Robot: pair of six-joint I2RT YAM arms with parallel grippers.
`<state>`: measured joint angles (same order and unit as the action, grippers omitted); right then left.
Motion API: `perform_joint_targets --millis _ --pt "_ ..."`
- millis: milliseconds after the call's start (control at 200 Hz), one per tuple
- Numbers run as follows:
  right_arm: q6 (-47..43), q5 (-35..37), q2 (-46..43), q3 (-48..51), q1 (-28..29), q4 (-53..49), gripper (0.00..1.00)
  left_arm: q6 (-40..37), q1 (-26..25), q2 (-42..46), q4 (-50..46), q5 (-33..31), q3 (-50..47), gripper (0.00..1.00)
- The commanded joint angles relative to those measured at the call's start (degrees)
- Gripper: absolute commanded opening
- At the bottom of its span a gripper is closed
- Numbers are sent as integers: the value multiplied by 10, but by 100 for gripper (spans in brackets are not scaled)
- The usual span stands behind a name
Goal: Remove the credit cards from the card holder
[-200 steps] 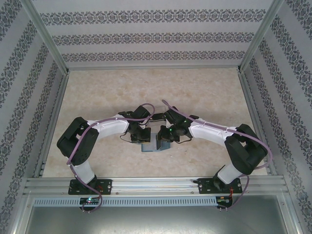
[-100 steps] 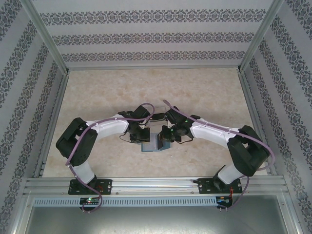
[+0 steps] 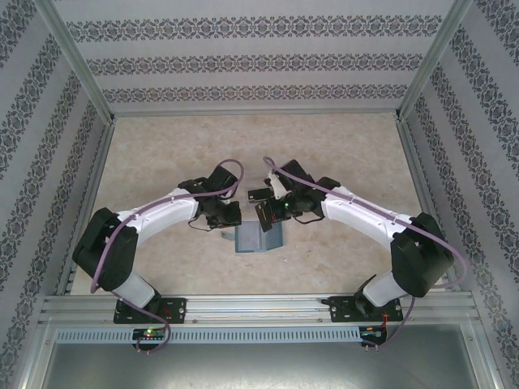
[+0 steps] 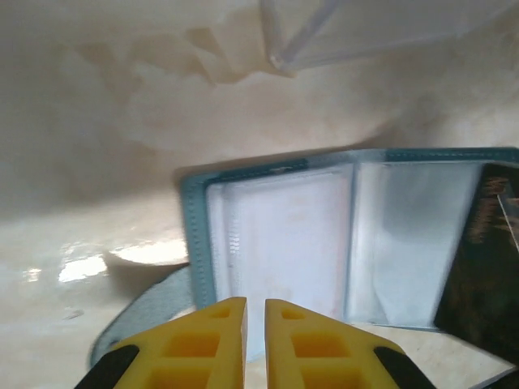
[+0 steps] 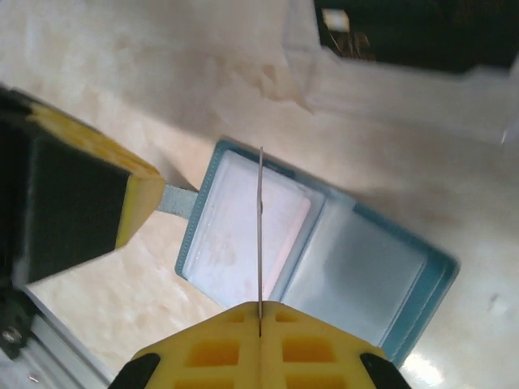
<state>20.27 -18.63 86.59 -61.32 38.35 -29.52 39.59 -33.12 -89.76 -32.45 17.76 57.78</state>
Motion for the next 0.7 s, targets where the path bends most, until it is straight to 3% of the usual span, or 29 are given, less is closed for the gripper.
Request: perform_joint_targets --millis 0,250,390,694 --pt "-210 -13 16 -46 -6 -56 1 -14 20 26 -16 -4 -23 14" --pt "-550 19 55 -129 -10 -169 0 -14 61 63 -5 13 -61 13" --pt "-688 41 89 -180 -11 -231 0 -13 79 83 -4 14 -81 13" --pt "-812 72 202 -327 -28 -326 0 -3 99 133 5 14 -119 20"
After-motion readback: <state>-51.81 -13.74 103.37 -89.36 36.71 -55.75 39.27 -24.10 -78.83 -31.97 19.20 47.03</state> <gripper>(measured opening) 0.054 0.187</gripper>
